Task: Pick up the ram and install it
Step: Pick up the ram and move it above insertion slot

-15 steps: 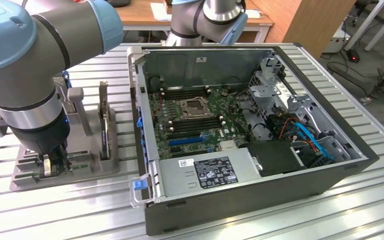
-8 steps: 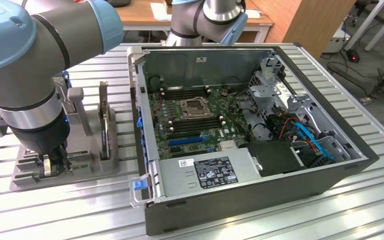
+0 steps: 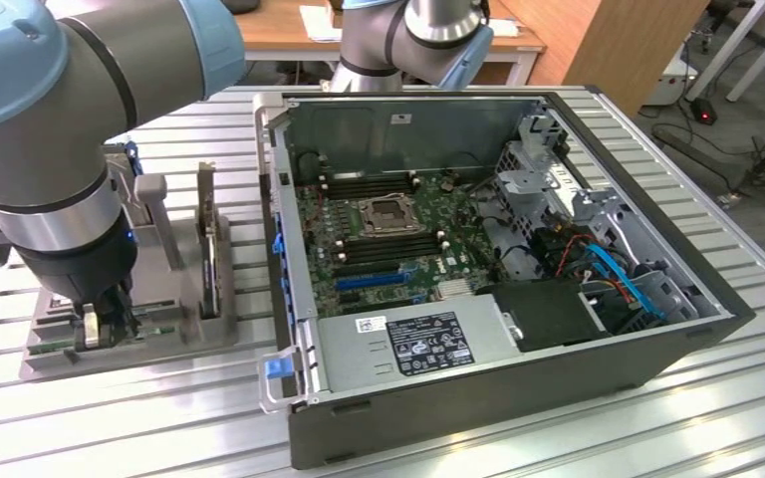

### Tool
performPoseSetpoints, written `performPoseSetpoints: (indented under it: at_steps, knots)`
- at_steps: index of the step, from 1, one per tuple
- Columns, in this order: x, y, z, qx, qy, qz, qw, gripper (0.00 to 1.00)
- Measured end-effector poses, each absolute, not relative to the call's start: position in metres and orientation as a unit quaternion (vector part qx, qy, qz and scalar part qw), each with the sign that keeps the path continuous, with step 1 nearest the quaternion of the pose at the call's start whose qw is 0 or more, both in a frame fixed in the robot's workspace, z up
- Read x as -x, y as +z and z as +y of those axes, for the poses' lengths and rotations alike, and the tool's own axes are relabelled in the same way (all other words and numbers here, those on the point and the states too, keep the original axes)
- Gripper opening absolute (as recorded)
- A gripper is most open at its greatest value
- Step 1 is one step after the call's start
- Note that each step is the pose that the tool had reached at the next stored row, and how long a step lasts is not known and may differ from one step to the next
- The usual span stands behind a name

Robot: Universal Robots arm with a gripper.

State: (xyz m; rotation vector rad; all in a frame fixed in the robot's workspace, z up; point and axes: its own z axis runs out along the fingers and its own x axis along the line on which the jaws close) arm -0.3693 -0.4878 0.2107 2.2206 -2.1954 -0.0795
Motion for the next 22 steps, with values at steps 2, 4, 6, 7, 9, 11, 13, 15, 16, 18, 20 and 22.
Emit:
performPoseSetpoints:
  at_steps: [2,4,6,7,9,11,13,15,16,18,20,22]
  knots:
    - [0.369,0.214,-0.488,-0.711,-0.025,-0.703,0.009,0.10]
    - [0.369,0.218,-0.488,-0.711,-0.025,-0.703,0.009,0.10]
    - [0.369,0.222,-0.488,-0.711,-0.025,-0.703,0.009,0.10]
    - [0.369,0.224,-0.488,-0.711,-0.025,-0.703,0.009,0.10]
    - [0.369,0.229,-0.488,-0.711,-0.025,-0.703,0.009,0.10]
    - [0.369,0.235,-0.488,-0.711,-0.025,-0.703,0.009,0.10]
    - [0.369,0.241,-0.488,-0.711,-0.025,-0.703,0.009,0.10]
    - [0.369,0.248,-0.488,-0.711,-0.025,-0.703,0.009,0.10]
    - [0.369,0.251,-0.488,-0.711,-0.025,-0.703,0.009,0.10]
    - [0.368,0.259,-0.488,-0.711,-0.025,-0.703,0.009,0.10]
    - [0.368,0.266,-0.488,-0.711,-0.025,-0.703,0.009,0.10]
    - [0.368,0.272,-0.488,-0.711,-0.025,-0.703,0.009,0.10]
